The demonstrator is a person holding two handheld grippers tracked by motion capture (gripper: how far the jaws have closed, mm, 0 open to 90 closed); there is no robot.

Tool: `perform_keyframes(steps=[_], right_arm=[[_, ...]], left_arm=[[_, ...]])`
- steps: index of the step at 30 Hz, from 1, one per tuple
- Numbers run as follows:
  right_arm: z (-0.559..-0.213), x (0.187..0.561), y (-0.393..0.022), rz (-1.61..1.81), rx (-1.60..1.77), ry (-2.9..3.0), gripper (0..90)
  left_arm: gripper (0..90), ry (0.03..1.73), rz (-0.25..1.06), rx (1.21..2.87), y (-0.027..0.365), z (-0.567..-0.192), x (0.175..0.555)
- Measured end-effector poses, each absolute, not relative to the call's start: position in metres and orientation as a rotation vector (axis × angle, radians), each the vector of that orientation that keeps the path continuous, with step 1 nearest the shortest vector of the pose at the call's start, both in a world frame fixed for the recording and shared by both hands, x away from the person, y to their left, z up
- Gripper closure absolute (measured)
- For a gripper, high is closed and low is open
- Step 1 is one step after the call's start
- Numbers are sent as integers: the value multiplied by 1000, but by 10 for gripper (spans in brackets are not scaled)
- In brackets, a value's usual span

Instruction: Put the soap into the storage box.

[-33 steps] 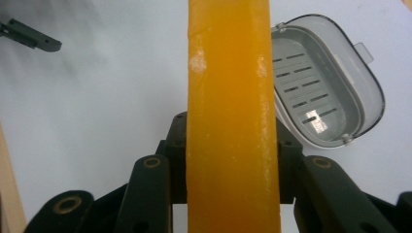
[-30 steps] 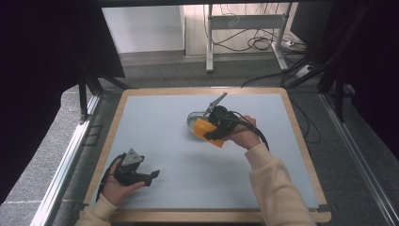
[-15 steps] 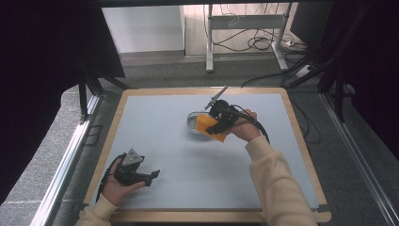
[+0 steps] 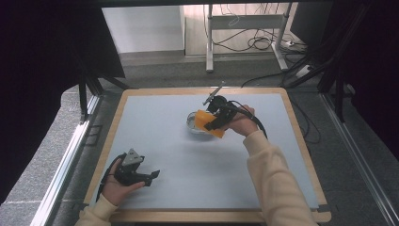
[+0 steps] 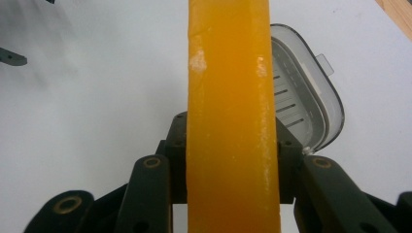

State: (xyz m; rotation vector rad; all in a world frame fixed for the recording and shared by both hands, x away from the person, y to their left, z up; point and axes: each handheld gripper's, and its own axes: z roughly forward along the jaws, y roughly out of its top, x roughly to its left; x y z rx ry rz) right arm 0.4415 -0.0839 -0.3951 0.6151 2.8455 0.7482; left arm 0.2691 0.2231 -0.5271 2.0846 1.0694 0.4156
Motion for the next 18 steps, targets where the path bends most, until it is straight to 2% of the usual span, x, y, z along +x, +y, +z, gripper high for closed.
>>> perform_keyframes(steps=[18], right_arm=[[-397, 460, -81, 754, 613, 2855, 619]], left_arm=[[158, 1060, 407, 2100, 221, -528, 270]])
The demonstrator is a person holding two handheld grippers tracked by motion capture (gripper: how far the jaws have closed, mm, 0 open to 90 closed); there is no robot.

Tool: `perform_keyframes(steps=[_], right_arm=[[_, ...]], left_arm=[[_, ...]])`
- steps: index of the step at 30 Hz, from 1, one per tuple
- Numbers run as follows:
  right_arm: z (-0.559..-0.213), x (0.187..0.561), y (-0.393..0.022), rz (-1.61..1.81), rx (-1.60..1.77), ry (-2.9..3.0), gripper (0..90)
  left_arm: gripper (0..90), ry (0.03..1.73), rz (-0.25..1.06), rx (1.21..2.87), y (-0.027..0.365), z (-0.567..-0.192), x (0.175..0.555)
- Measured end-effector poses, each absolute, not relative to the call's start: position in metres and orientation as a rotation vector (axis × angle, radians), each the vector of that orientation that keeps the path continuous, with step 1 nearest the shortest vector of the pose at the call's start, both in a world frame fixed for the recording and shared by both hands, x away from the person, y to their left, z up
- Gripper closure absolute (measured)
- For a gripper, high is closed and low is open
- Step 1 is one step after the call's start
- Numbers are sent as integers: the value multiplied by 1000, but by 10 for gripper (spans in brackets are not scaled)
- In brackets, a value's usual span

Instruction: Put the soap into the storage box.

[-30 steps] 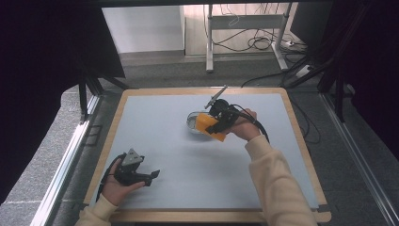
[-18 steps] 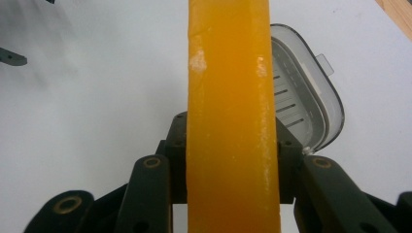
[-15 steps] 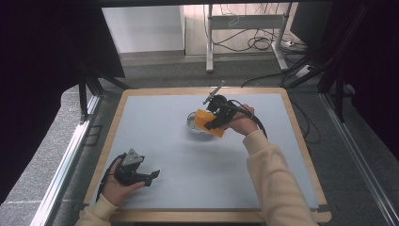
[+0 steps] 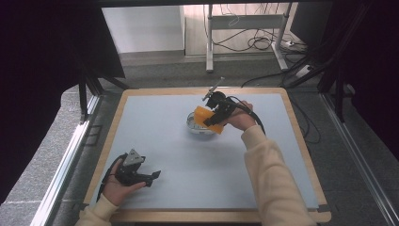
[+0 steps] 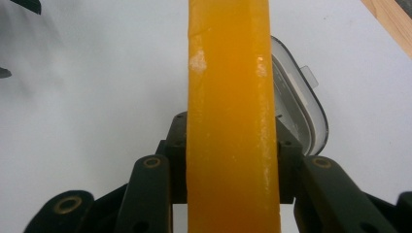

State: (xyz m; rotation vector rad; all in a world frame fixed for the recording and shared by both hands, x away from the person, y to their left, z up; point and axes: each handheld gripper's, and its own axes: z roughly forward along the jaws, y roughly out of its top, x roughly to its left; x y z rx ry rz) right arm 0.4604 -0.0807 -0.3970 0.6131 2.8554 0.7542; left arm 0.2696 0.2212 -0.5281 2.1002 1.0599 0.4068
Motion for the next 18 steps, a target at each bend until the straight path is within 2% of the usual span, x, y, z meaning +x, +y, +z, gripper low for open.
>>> perform_keyframes(steps=[18], right_arm=[[-397, 485, -73, 749, 554, 2864, 620]], left_arm=[[158, 1052, 400, 2108, 222, -528, 270]])
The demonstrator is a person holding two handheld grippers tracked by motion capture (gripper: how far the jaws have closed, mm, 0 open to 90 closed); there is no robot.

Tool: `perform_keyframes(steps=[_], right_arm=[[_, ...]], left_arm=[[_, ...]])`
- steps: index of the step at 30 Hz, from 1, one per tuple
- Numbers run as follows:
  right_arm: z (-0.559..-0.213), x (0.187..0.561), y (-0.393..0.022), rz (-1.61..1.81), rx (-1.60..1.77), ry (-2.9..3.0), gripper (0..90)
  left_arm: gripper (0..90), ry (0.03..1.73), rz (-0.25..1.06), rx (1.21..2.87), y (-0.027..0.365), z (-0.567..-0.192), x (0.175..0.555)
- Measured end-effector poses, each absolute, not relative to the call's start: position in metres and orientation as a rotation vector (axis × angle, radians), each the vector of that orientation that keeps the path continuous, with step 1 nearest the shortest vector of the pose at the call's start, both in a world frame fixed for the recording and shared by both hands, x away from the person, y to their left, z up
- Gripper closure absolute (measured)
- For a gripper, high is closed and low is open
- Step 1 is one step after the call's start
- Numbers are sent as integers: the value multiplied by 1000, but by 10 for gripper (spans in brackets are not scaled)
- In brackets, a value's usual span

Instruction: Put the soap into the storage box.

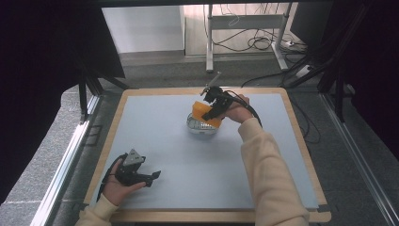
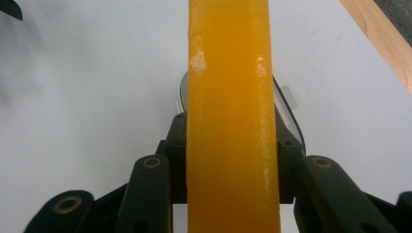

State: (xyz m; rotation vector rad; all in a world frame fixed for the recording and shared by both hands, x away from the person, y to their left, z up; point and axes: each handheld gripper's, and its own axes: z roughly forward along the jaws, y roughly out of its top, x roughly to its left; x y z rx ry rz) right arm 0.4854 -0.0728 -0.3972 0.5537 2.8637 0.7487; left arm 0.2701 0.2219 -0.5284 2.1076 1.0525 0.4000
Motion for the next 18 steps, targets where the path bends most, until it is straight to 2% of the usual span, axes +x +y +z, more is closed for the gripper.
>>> perform_keyframes(steps=[18], right_arm=[[-413, 511, -65, 745, 435, 2912, 619]], left_arm=[[159, 1059, 395, 2100, 222, -529, 271]])
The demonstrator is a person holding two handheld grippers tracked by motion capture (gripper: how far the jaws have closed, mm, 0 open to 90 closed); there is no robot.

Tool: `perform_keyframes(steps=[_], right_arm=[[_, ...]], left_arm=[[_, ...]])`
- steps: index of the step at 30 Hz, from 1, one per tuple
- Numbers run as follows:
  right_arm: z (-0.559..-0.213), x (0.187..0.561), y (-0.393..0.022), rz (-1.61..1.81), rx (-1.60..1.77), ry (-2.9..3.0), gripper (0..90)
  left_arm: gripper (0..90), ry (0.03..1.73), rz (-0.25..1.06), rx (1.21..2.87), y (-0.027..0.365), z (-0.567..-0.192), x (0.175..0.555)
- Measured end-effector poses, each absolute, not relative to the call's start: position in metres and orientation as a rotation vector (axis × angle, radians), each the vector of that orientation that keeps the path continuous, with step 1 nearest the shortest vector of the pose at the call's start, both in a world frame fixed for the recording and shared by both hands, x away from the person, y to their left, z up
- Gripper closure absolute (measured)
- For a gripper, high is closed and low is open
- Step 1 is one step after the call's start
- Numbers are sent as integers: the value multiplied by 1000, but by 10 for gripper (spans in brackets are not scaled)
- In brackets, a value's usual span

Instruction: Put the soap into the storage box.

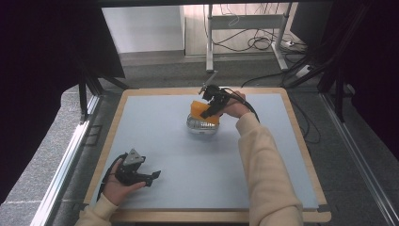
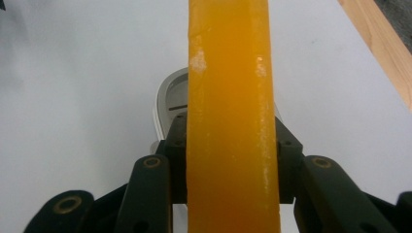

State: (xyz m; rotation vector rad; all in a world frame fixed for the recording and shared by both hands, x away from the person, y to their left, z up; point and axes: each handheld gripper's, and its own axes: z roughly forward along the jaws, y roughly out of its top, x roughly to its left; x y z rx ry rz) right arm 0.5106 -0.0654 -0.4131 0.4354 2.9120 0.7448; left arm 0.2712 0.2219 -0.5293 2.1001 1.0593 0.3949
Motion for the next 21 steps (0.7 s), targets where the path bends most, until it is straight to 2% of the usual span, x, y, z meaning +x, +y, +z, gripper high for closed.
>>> perform_keyframes(steps=[21], right_arm=[[-435, 521, -52, 714, 345, 2963, 619]], left_arm=[[159, 1056, 399, 2099, 223, -528, 270]])
